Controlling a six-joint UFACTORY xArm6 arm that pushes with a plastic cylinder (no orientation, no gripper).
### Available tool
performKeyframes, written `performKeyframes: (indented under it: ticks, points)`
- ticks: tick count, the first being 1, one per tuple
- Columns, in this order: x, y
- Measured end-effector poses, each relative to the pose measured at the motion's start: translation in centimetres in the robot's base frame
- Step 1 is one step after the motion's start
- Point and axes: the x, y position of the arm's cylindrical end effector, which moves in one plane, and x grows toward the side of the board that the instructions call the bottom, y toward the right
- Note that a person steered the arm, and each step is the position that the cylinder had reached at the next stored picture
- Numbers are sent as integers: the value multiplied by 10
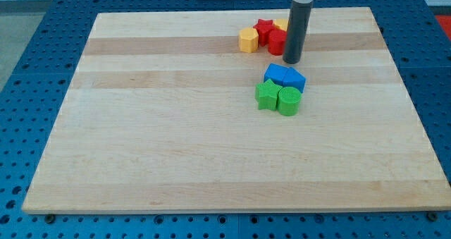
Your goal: Push the green star towards the right center of the board
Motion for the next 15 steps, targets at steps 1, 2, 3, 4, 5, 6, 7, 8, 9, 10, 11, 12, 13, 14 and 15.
performKeyframes:
  ticks: [1,2,3,4,5,6,7,8,9,10,11,12,13,14,15]
  points:
    - [0,-19]
    - [4,-41]
    - [18,-55]
    - [32,-64]
    - [37,-79]
    - [57,-89]
    - [78,-93]
    - [96,-96]
    - [108,-94]
    - [107,-87]
    - [102,-69]
    - [92,-55]
    - [88,-41]
    - [88,-20]
    - [88,-2]
